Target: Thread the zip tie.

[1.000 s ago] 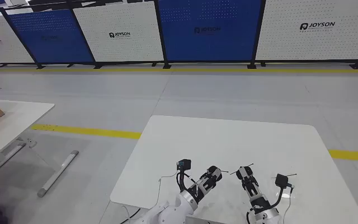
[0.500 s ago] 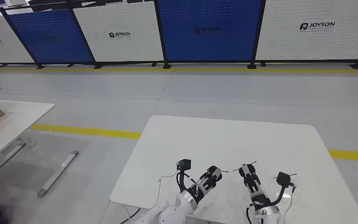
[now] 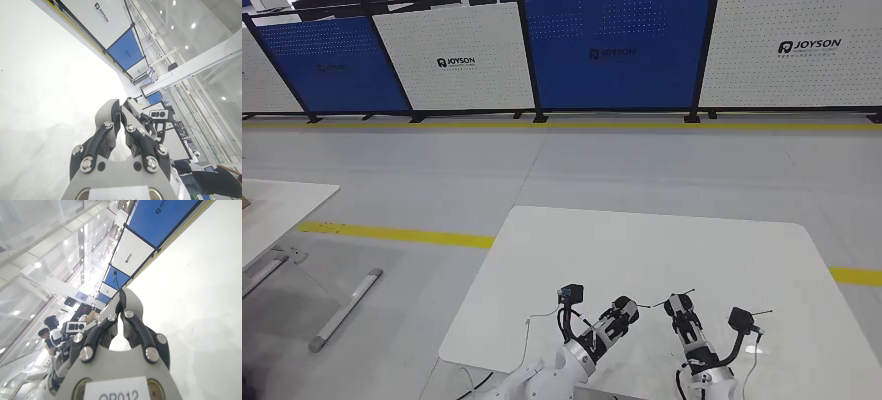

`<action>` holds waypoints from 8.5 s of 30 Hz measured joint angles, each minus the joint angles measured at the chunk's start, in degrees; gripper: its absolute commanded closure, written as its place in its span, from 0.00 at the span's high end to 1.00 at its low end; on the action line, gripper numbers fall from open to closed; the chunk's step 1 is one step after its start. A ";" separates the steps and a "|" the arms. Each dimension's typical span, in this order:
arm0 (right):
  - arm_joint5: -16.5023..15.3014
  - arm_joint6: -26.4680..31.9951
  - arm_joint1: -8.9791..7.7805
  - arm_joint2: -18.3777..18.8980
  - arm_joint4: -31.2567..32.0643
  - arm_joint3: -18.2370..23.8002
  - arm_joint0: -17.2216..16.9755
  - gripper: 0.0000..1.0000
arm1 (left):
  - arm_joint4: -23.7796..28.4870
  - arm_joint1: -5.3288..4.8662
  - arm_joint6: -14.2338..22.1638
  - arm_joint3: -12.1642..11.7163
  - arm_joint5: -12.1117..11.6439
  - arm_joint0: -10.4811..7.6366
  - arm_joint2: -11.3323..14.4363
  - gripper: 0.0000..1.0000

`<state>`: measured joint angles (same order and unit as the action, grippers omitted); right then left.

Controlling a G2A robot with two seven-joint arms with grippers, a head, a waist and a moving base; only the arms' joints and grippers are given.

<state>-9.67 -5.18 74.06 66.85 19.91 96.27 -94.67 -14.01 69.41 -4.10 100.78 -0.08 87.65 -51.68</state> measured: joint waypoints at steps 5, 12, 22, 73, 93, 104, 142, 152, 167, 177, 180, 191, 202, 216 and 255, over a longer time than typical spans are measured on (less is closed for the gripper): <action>0.23 0.13 0.01 -0.01 0.13 -0.07 0.08 0.00 | 0.00 0.00 0.00 0.00 0.00 0.00 0.00 0.00; -0.16 0.57 0.08 -0.03 0.55 0.02 -0.31 0.00 | 0.00 0.00 0.00 0.00 0.00 0.00 0.00 0.00; -1.68 0.44 0.12 0.88 -0.21 0.49 -1.04 0.00 | 0.00 0.00 0.00 0.00 0.00 0.00 0.00 0.00; -0.91 1.02 1.02 0.20 1.02 -0.84 0.06 0.00 | 0.00 0.00 0.00 0.00 0.00 0.00 0.00 0.00; -1.24 1.71 1.45 -0.63 0.33 -1.95 0.98 0.00 | 0.00 0.00 0.00 0.00 0.00 0.00 0.00 0.00; -1.42 2.27 1.77 -1.27 -1.09 -3.22 1.55 0.00 | 0.00 0.00 0.00 0.00 0.00 0.00 0.00 0.00; -1.57 1.61 1.89 0.51 -0.53 -1.83 0.22 0.00 | 0.00 0.00 0.00 0.00 0.00 0.00 0.00 0.00; -2.00 1.98 1.98 0.35 -0.72 -1.66 0.15 0.00 | 0.00 0.00 0.00 0.00 0.00 0.00 0.00 0.00; -1.40 3.22 2.21 -0.33 -1.60 -2.02 0.42 0.00 | 0.00 0.00 0.00 0.00 0.00 0.00 0.00 0.00; -0.19 6.39 2.38 -0.03 -7.71 -2.16 0.88 0.00 | 0.00 0.00 0.00 0.00 0.00 0.00 0.00 0.00; -0.21 6.37 2.38 -0.03 -7.67 -2.16 0.87 0.00 | 0.00 0.00 0.00 0.00 0.00 0.00 0.00 0.00; -3.44 7.21 2.38 0.27 -10.56 -1.56 0.21 0.00 | 4.68 -0.07 1.32 0.35 -5.89 1.05 -1.61 0.00; -3.13 9.47 2.38 -0.40 -10.99 -1.95 0.72 0.00 | 3.88 0.13 1.70 0.89 -5.94 1.13 -1.04 0.00; -4.70 6.13 2.11 1.89 -9.88 -0.75 -0.99 0.00 | -0.86 0.12 1.01 1.38 -2.23 1.52 -1.11 0.00; -3.95 -0.21 2.71 -0.46 -0.87 -1.10 -1.44 0.00 | -6.50 1.23 -0.69 0.82 3.70 0.45 1.28 0.15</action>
<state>-13.62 -5.39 76.77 66.39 19.04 95.17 -96.11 -20.51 70.64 -4.78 101.60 3.61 88.10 -50.40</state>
